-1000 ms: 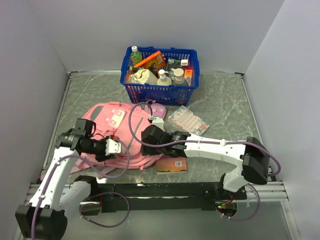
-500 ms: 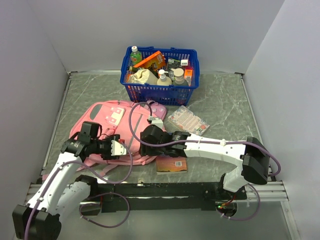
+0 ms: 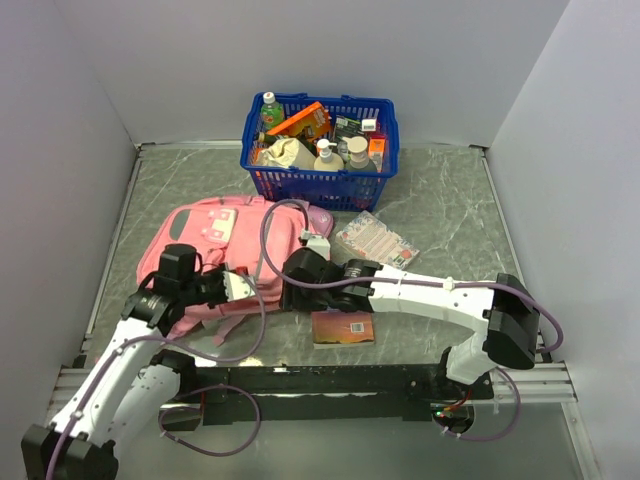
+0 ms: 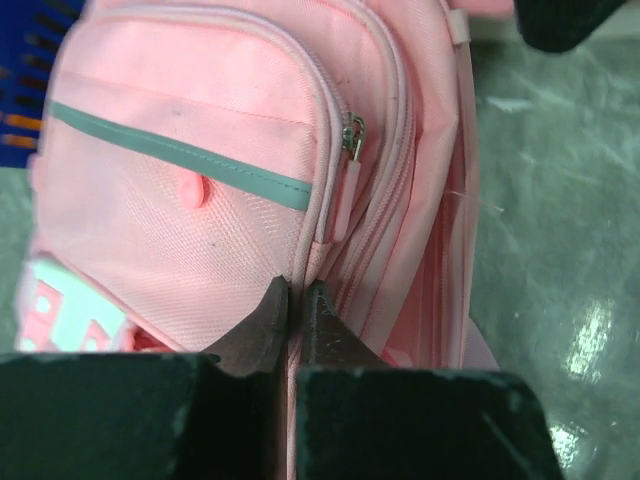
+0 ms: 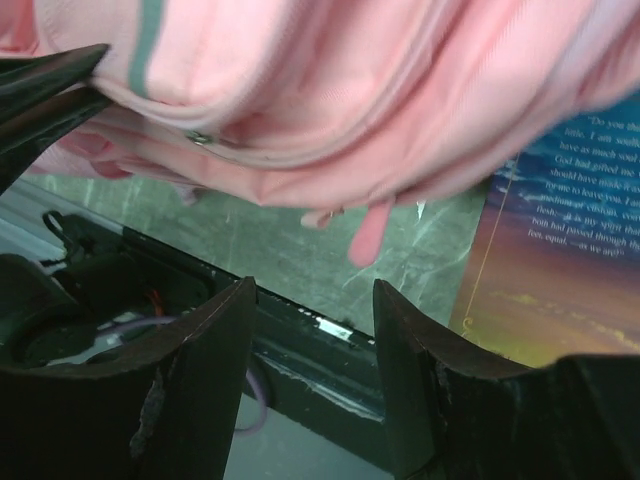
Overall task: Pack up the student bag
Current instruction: Adjust the student bag at the center of the board, then zip the student bag at the center of the board.
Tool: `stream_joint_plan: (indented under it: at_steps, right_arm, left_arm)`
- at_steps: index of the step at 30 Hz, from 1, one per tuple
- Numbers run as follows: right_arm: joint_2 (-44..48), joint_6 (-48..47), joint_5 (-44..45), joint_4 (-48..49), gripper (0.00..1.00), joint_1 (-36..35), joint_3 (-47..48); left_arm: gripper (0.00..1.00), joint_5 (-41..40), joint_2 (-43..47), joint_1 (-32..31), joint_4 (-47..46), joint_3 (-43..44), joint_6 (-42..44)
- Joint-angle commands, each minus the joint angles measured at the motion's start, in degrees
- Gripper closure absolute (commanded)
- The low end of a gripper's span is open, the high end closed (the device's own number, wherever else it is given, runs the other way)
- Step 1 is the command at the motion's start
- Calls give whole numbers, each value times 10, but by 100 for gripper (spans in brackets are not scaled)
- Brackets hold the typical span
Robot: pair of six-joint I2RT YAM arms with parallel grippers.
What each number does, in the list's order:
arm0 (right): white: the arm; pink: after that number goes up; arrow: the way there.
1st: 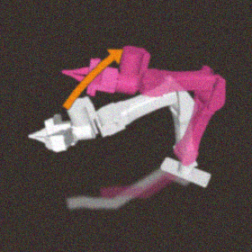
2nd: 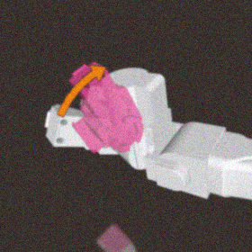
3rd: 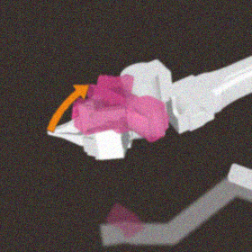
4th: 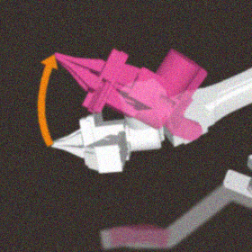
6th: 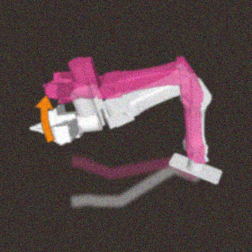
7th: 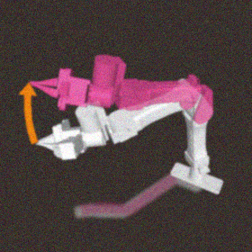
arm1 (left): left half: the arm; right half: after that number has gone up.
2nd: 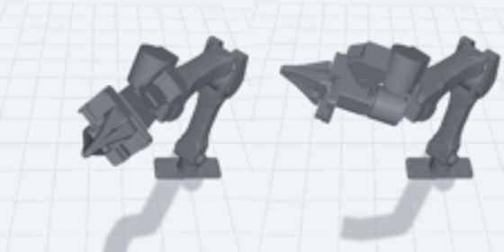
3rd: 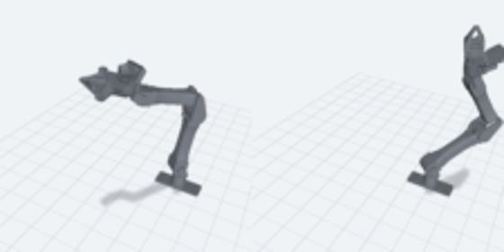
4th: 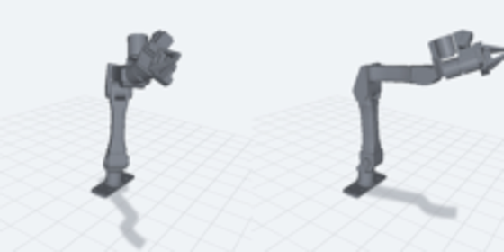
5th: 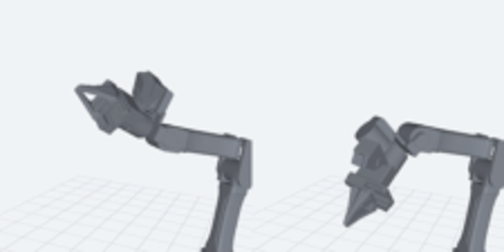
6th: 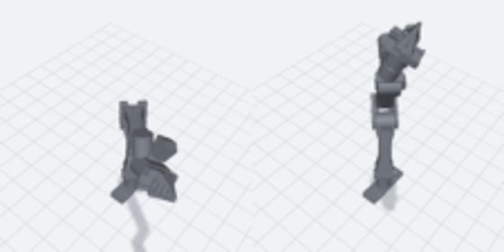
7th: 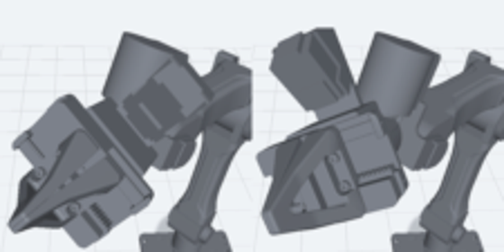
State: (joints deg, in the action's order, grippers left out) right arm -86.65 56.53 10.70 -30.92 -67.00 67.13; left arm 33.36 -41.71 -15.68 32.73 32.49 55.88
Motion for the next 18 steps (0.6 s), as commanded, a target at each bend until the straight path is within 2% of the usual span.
stream_joint_plan:
  at_steps: [1,5,8,12,18]
  right_arm:
    - [9,47,30,-57,41,-4,73]
    - [29,47,44,-23,40,-11,76]
    - [43,27,39,49,39,-10,57]
    - [18,4,40,74,39,-16,68]
    - [0,-20,31,143,39,-25,21]
  left_arm:
    - [99,14,49,0,-69,54,-99]
    - [99,32,65,-8,-42,64,-146]
    - [99,35,61,-9,-44,62,-174]
    - [99,36,60,-12,-56,57,-197]
    - [99,42,53,-13,-59,71,-217]
